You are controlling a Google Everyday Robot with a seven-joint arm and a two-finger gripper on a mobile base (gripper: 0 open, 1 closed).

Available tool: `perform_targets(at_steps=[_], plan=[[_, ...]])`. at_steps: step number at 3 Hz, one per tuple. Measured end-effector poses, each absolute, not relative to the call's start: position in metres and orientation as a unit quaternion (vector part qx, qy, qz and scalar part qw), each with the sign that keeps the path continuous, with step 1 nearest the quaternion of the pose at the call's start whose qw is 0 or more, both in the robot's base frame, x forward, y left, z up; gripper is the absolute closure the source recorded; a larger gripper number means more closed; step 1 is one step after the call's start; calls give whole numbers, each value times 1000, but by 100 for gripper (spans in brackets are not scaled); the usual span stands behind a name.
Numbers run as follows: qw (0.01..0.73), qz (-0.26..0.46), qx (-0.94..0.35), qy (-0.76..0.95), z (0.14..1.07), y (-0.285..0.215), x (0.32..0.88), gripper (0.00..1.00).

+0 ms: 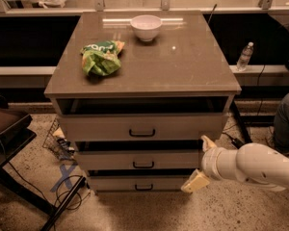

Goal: Open middle drawer

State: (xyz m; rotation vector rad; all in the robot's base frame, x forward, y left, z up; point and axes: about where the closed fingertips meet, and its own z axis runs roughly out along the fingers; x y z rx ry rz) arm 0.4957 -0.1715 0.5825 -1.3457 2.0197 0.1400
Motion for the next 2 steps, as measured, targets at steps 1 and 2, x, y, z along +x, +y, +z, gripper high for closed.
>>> perform_targets(at_steps=[1,2], plan=[[341,67,-532,772,571,-167,502,0],[318,96,-543,771,531,-162,509,0]])
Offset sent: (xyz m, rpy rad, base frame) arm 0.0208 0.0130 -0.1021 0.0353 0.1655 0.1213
